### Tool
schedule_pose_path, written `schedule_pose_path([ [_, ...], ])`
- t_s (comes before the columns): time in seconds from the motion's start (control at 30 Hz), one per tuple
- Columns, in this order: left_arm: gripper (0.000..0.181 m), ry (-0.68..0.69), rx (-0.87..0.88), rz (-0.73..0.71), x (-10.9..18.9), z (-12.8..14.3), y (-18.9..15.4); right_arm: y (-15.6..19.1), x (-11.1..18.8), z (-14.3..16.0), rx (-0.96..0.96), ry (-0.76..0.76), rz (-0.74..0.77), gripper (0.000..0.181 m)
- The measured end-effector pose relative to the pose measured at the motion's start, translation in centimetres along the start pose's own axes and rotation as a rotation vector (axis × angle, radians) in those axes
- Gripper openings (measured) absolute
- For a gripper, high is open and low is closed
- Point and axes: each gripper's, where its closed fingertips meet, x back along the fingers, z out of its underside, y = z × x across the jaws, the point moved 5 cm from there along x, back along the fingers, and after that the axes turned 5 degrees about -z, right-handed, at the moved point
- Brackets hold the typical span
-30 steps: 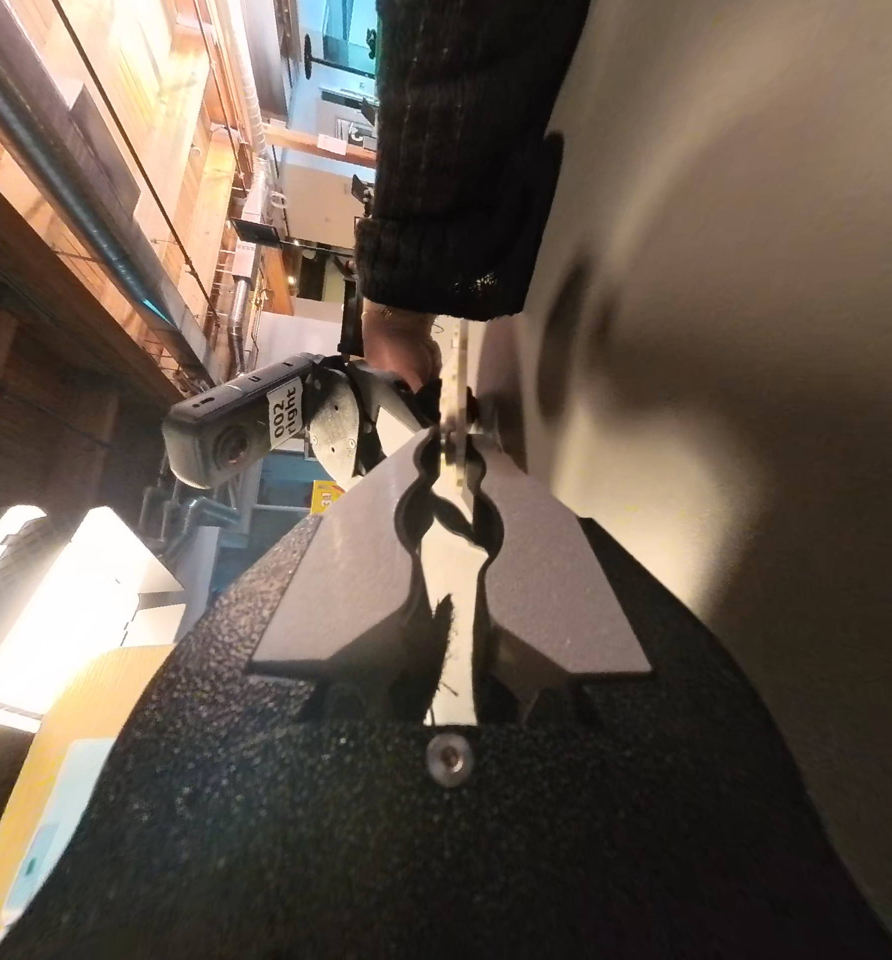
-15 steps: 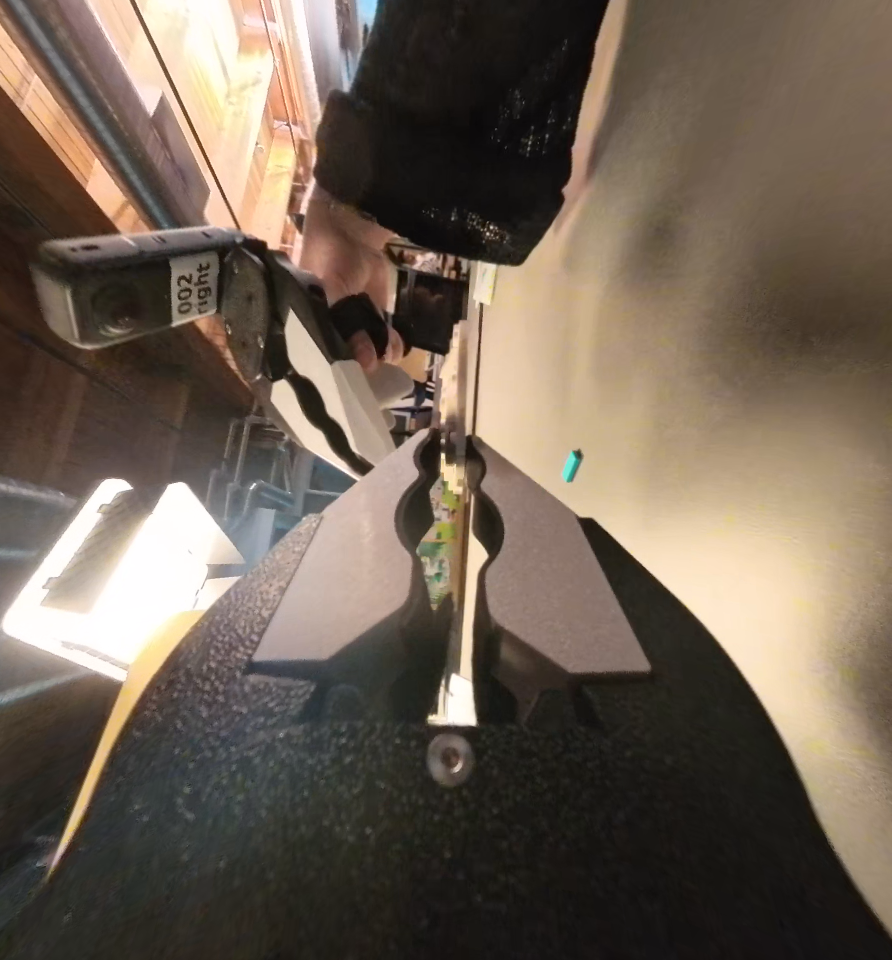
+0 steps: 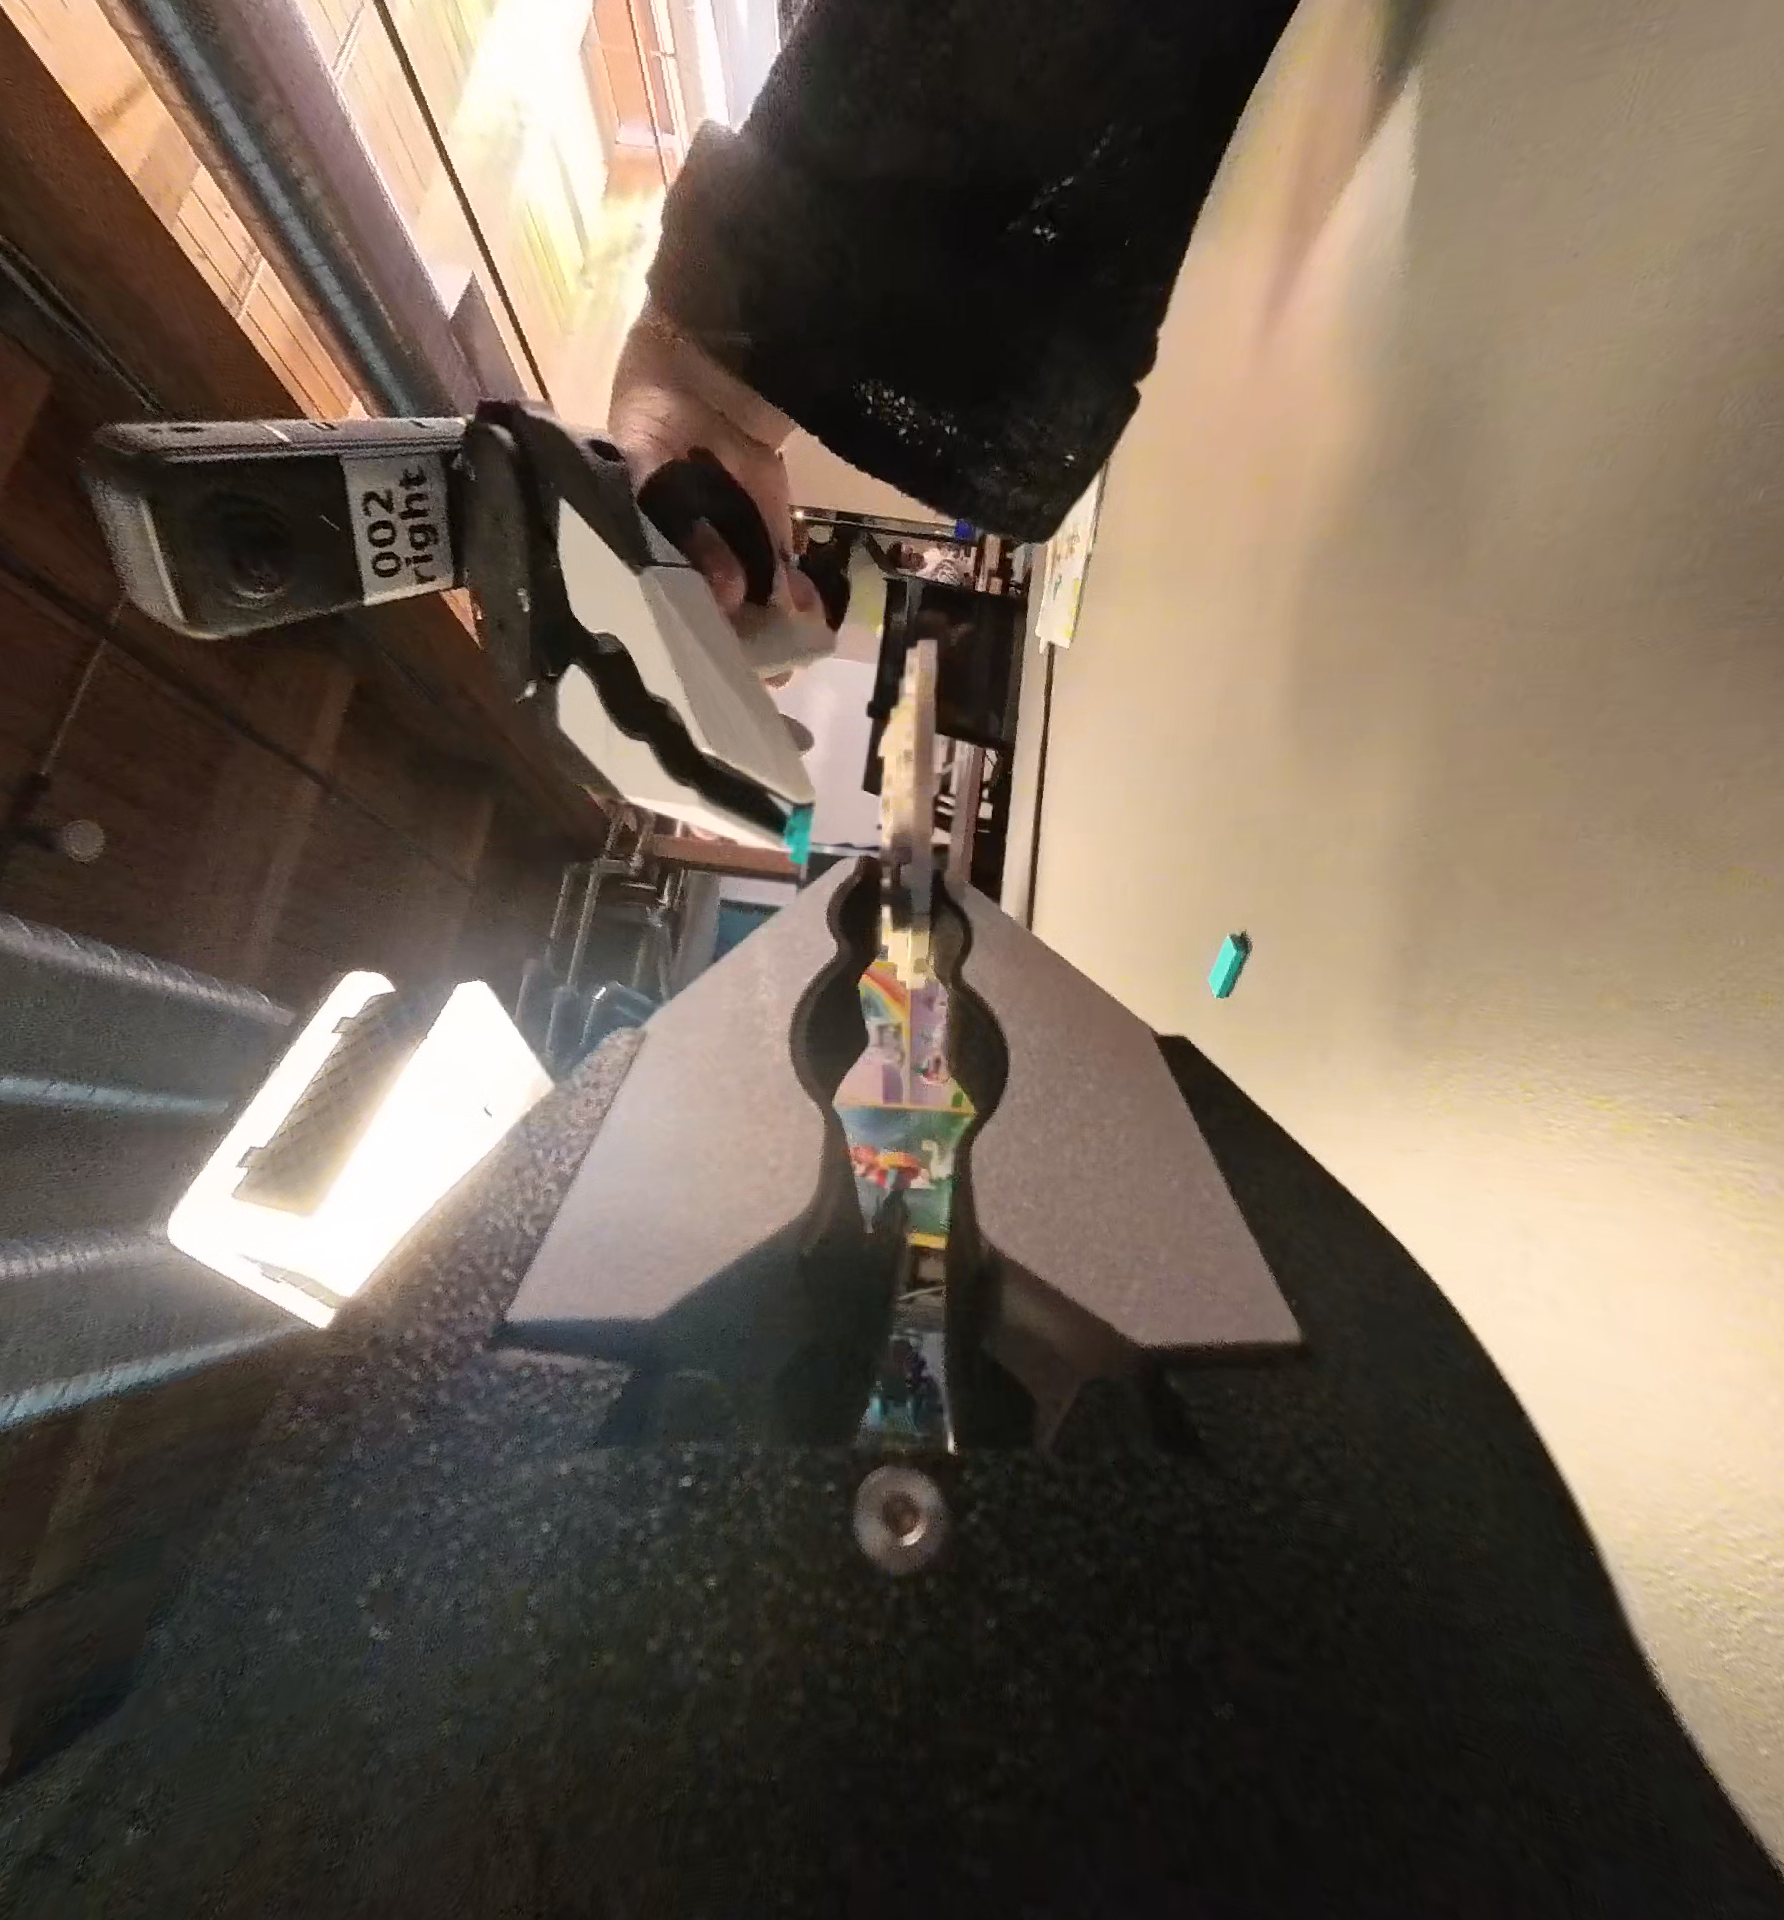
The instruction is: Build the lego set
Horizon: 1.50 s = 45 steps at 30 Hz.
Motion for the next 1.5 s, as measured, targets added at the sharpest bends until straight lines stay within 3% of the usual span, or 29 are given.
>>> schedule_pose_path([
  [0.27,0.005,-0.012,-0.039,-0.03,0.1,-0.4,0.4,0.8,-1.0,0.1,-0.022,-0.006,-0.107,0.006],
  [0.73,0.006,-0.035,-0.095,-0.042,0.1,-1.0,0.3,1.3,-1.2,0.2,-0.048,-0.004,-0.158,0.006],
  [1.5,0.006,-0.015,-0.095,-0.024,0.0,-0.8,0.0,0.9,-1.5,0.5,-0.072,0.025,-0.127,0.008],
])
